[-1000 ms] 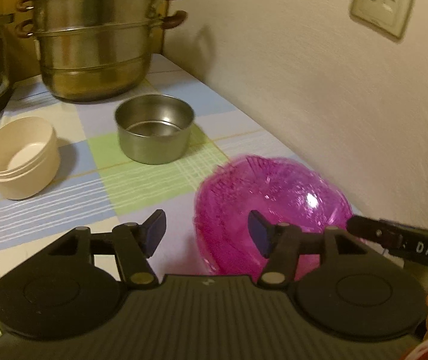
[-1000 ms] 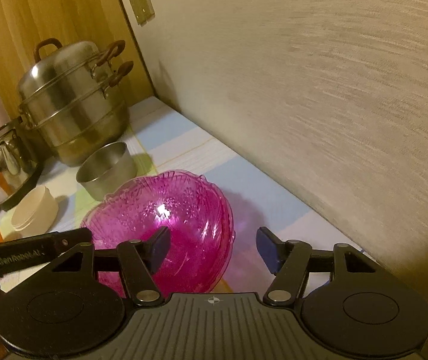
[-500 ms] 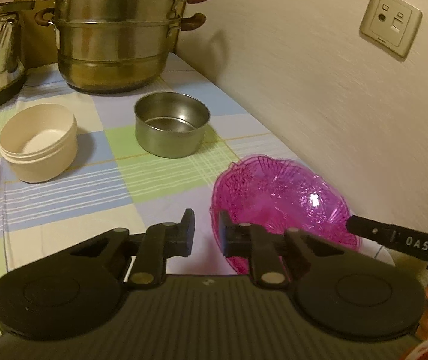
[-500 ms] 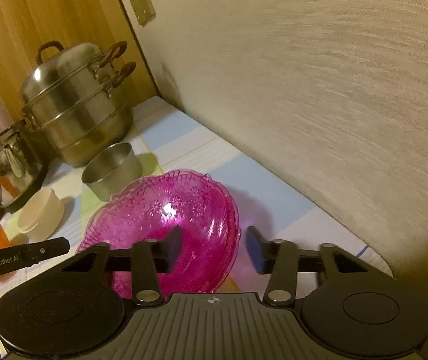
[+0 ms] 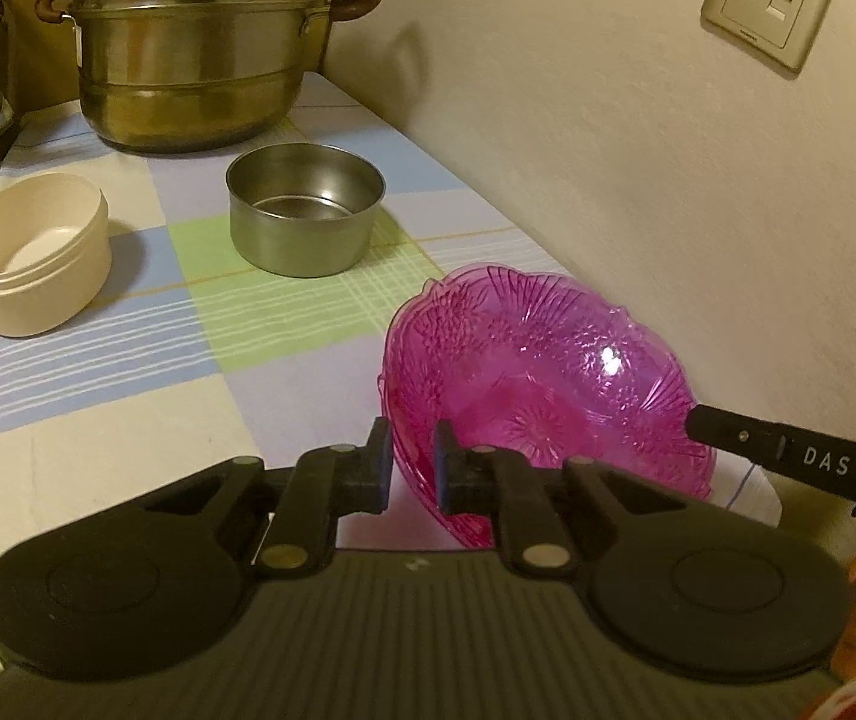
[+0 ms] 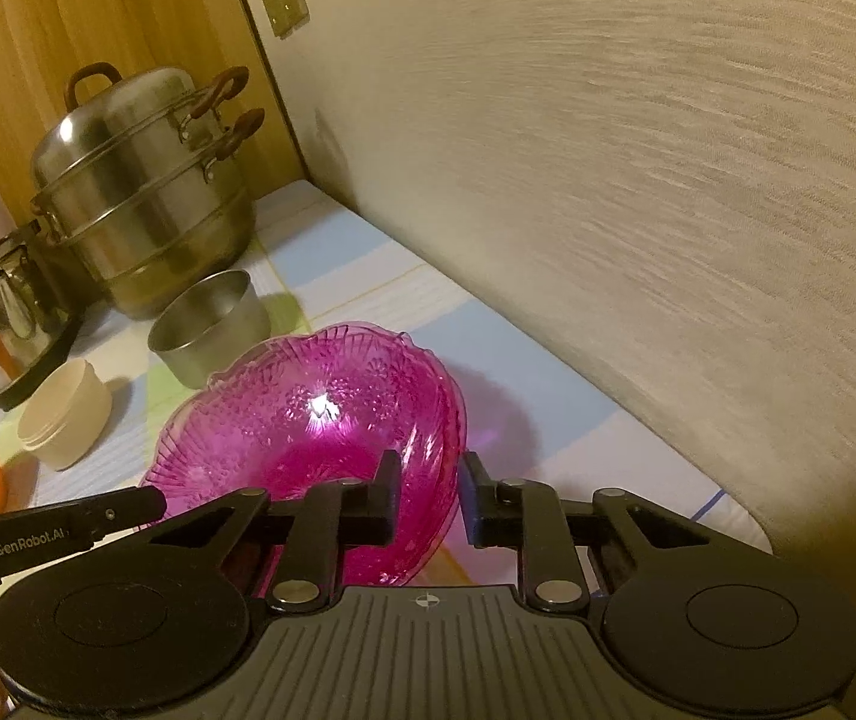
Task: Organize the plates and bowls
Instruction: 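Set the pink bowl down by the wall and open both tools, then move both tools away from the pink bowls toward the cream bowl stack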
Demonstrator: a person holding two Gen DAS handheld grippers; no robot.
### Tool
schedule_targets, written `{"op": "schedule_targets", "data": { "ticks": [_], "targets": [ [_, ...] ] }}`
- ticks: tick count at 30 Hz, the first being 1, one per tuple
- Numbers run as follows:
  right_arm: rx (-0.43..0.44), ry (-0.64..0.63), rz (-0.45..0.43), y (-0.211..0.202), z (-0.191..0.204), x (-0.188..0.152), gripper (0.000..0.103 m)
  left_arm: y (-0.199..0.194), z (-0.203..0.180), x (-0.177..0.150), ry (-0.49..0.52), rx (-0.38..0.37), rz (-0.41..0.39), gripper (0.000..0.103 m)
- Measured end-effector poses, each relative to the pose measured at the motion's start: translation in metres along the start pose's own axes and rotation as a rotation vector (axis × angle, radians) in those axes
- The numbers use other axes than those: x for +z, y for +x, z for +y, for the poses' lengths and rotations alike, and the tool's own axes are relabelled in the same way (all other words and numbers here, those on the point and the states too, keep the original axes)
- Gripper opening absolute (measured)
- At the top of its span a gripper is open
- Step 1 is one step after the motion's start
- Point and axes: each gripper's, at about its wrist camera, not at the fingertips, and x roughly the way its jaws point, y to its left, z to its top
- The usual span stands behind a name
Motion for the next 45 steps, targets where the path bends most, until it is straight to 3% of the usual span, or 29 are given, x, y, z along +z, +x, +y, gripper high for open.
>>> {"op": "schedule_targets", "data": {
  "ticks": [19, 23, 27, 36, 45],
  "targets": [
    [0.008, 0.016, -0.044, -0.006, 0.003, 0.001, 0.026, -0.011, 0.003, 0.005, -0.026, 0.006, -0.043, 0.013],
    [0.027, -0.004, -0.063, -0.010, 0.011, 0.002, 0.033, -0.019, 0.005, 0.008, -0.032, 0.007, -0.063, 0.013],
    [0.050, -0.025, -0.073, -0.012, 0.021, 0.002, 0.047, -0.025, 0.005, 0.010, -0.028, 0.011, -0.066, 0.014],
    [0.117, -0.066, -0.077, -0.016, 0.052, -0.001, 0.052, -0.048, 0.024, 0.003, -0.045, 0.065, -0.080, 0.033],
    [0.237, -0.120, -0.042, -0.015, 0.105, -0.008, 0.053, -0.085, 0.074, -0.009, -0.110, 0.198, -0.086, 0.054]
  ]
}}
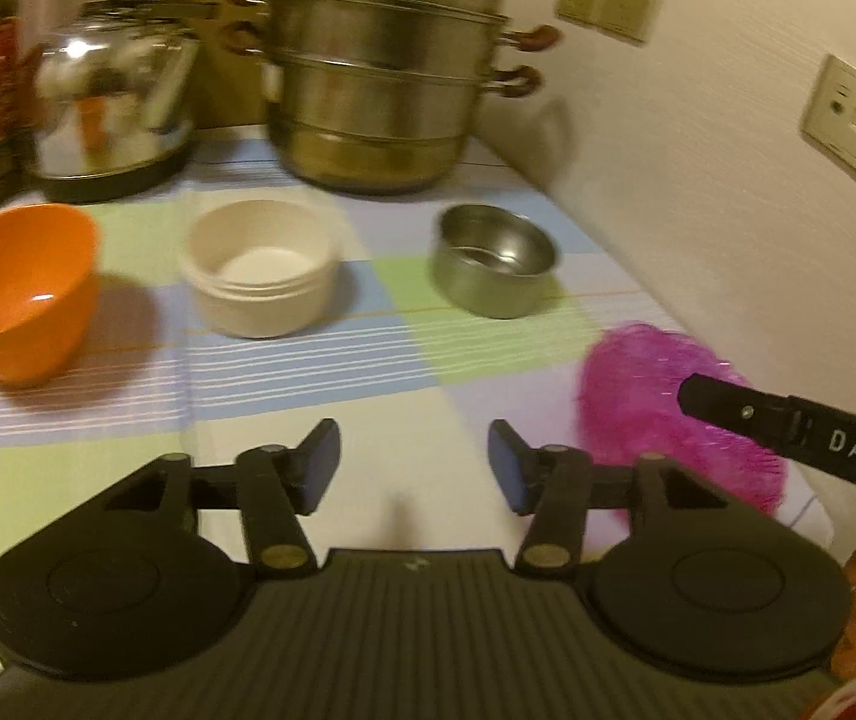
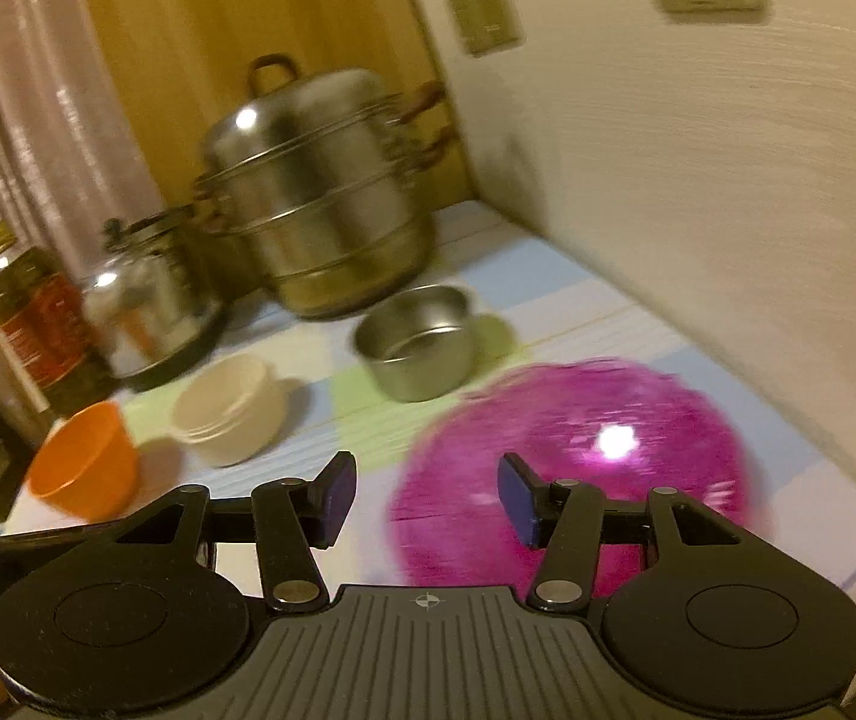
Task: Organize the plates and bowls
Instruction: 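Move both tools away from the pink bowls toward the cream bowl stack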
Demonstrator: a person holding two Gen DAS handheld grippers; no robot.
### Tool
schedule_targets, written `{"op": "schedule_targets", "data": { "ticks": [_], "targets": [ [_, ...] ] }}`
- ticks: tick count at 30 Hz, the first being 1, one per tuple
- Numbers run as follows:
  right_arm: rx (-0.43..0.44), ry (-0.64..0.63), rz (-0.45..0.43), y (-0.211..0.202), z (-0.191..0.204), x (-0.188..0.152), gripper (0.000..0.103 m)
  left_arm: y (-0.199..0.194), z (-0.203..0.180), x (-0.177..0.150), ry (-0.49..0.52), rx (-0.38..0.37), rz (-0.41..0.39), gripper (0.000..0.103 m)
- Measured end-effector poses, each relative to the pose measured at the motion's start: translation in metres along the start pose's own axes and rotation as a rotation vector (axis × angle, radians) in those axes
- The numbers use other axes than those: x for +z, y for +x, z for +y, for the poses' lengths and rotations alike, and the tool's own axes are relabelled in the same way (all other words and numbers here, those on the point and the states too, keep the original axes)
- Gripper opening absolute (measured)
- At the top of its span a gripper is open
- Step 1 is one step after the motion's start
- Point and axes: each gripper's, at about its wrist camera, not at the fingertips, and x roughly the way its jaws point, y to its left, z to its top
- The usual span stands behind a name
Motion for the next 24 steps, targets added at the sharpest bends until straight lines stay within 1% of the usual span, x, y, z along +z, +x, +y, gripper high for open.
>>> {"op": "schedule_targets", "data": {
  "ticks": [5, 7, 11, 15, 20, 24],
  "targets": [
    [0.067, -0.042, 0.029, 0.007, 0.030, -0.001, 0.053, -0.009, 0.023, 0.006, -0.038, 0.054, 0.003, 0.058],
    [0.078, -0.052, 0.043, 0.012, 0.037, 0.001, 0.053, -0.008, 0.030, 0.011, -0.062, 0.070, -0.003, 0.059],
    [0.117, -0.037, 0.107, 0.030, 0.045, 0.005, 0.053, -0.003, 0.044, 0.022, -0.107, 0.091, -0.017, 0.059],
    [0.133, -0.031, 0.143, 0.050, 0.054, 0.012, 0.053, 0.008, 0.060, 0.034, -0.149, 0.123, -0.033, 0.059],
    [0.147, -0.035, 0.156, 0.080, 0.068, 0.028, 0.053, 0.027, 0.085, 0.048, -0.243, 0.128, -0.037, 0.059],
    [0.148, -0.020, 0.177, 0.105, 0.073, 0.040, 0.053, 0.045, 0.096, 0.058, -0.301, 0.133, -0.039, 0.058]
  ]
}}
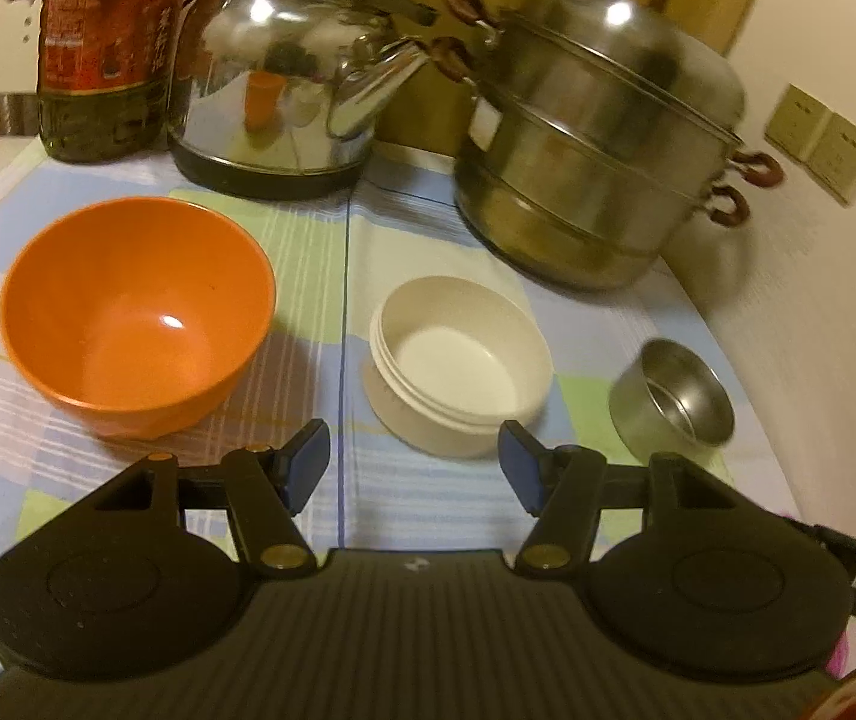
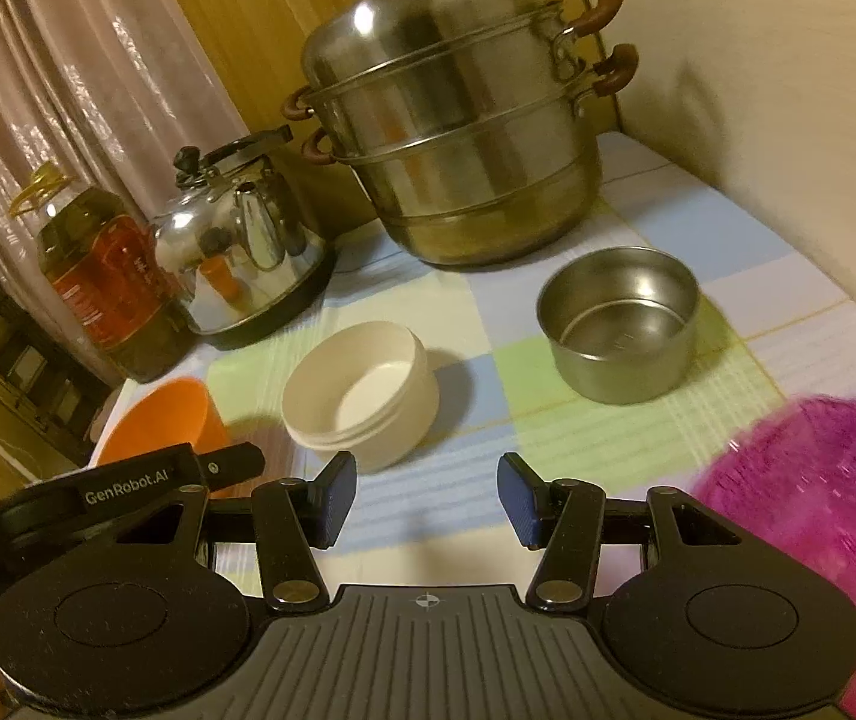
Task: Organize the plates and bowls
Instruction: 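Move both tools away from the pink bowls toward the cream bowl stack, then close both tools on the rim of the cream bowl stack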
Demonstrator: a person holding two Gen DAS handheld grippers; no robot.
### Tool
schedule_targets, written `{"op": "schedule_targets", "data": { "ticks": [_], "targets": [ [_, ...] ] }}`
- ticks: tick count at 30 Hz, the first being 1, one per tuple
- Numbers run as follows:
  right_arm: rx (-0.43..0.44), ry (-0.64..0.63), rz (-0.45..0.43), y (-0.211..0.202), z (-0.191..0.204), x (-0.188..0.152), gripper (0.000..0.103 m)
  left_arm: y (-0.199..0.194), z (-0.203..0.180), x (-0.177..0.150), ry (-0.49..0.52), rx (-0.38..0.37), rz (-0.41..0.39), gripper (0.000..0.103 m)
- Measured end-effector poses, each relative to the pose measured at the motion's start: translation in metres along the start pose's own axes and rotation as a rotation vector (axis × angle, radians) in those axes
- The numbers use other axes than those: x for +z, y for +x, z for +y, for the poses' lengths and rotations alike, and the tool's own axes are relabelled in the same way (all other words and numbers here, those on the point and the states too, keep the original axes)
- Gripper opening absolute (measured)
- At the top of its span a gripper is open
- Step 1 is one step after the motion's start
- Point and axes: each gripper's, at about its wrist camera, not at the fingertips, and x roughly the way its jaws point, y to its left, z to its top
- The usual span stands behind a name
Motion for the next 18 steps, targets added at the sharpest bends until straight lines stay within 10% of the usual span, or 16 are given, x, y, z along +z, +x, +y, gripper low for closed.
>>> {"op": "schedule_targets", "data": {
  "ticks": [18],
  "targets": [
    [0.040, 0.086, 0.084, 0.097, -0.013, 0.052, 0.052, 0.063, 0.020, 0.020, -0.190, -0.002, 0.017, 0.038]
  ]
}}
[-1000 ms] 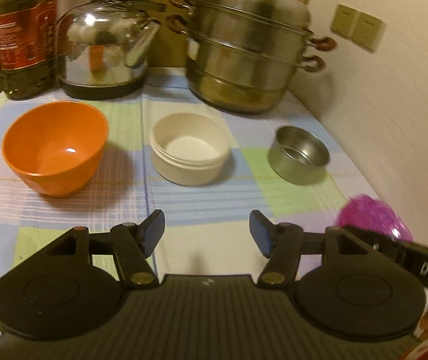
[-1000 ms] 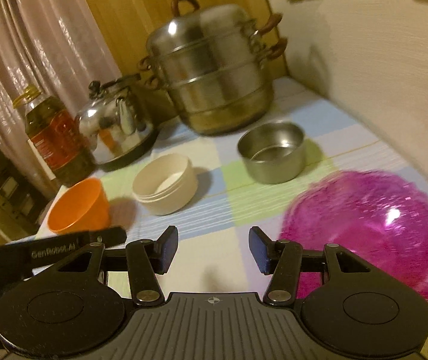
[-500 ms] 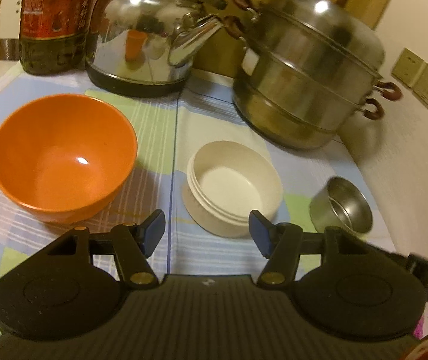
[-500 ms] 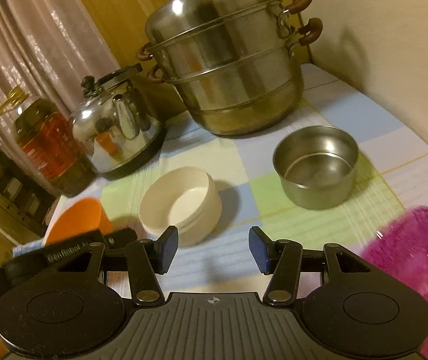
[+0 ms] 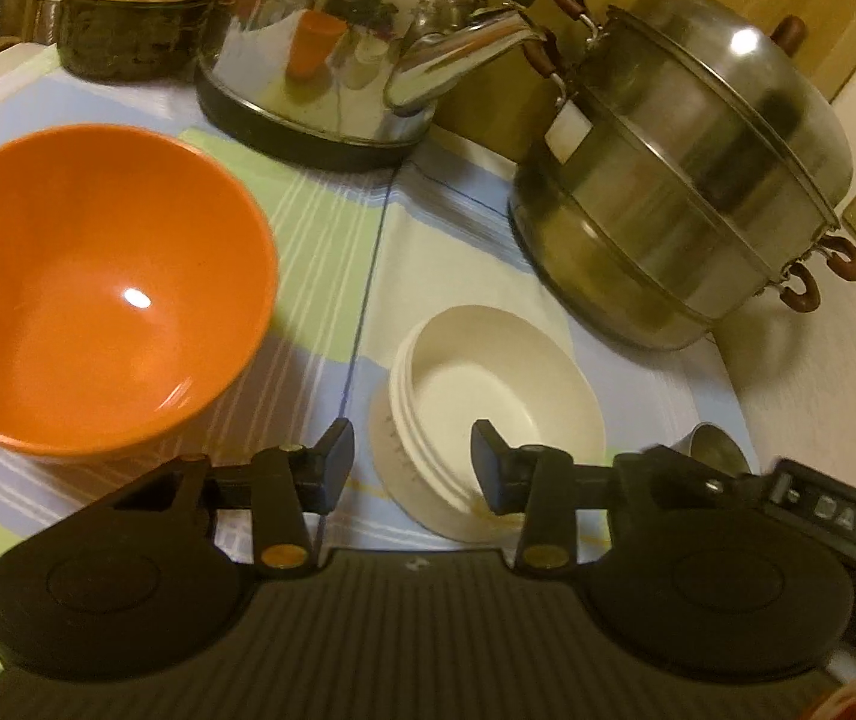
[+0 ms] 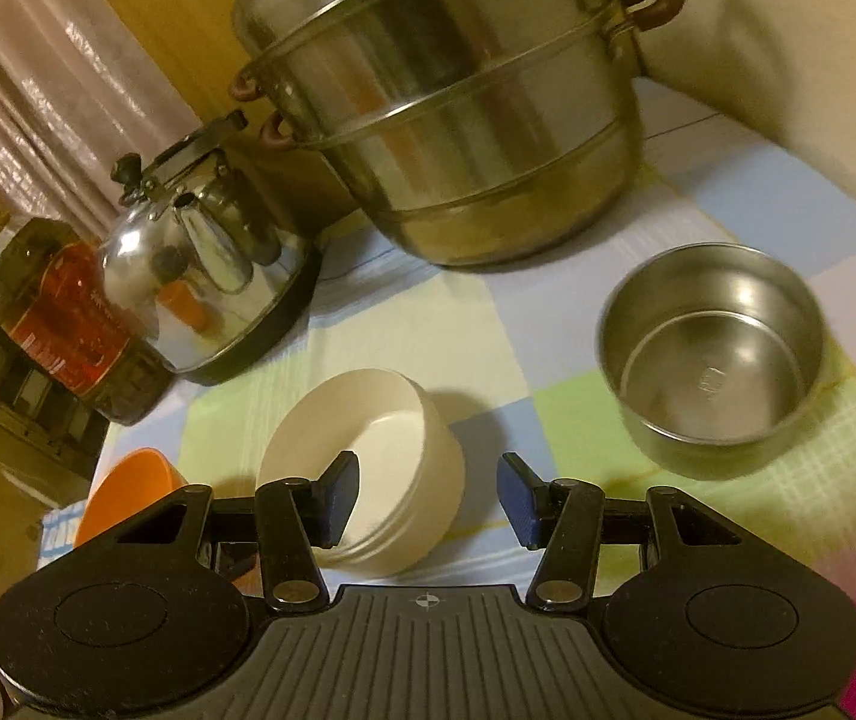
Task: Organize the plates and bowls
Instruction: 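Close both tools on the rim of the cream bowl stack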
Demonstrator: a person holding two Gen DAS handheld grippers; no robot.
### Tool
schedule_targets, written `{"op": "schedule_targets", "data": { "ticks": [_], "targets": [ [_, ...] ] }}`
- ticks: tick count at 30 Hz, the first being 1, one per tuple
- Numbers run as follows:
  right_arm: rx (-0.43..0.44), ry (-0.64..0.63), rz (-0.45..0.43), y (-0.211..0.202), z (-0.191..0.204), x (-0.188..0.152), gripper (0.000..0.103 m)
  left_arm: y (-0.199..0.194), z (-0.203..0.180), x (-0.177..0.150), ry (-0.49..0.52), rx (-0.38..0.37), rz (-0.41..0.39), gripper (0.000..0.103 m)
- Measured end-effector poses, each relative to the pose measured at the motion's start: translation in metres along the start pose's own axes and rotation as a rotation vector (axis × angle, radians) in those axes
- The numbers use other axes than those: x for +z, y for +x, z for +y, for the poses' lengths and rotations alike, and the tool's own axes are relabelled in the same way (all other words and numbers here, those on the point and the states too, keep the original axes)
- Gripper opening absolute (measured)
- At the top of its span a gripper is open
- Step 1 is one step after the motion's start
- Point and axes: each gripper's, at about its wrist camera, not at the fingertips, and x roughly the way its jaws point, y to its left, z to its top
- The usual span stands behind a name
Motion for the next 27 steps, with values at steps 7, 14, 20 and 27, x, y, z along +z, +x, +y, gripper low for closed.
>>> {"op": "schedule_targets", "data": {
  "ticks": [7, 14, 20, 27],
  "targets": [
    [-0.002, 0.001, 0.042, 0.025, -0.002, 0.003, 0.040, 0.011, -0.003, 0.004, -0.007, 0.005, 0.005, 0.023],
    [0.000, -0.007, 0.068, 0.041, -0.003, 0.004, 0.034, 0.020, 0.001, 0.007, -0.028, 0.007, 0.022, 0.019],
    [-0.013, -0.016, 0.081, 0.051, -0.003, 0.004, 0.028, 0.023, 0.001, 0.007, -0.025, 0.008, 0.023, 0.019],
    [-0.014, -0.027, 0.082, 0.054, 0.000, 0.005, 0.019, 0.024, 0.002, 0.008, -0.024, 0.007, 0.023, 0.018]
  ]
}}
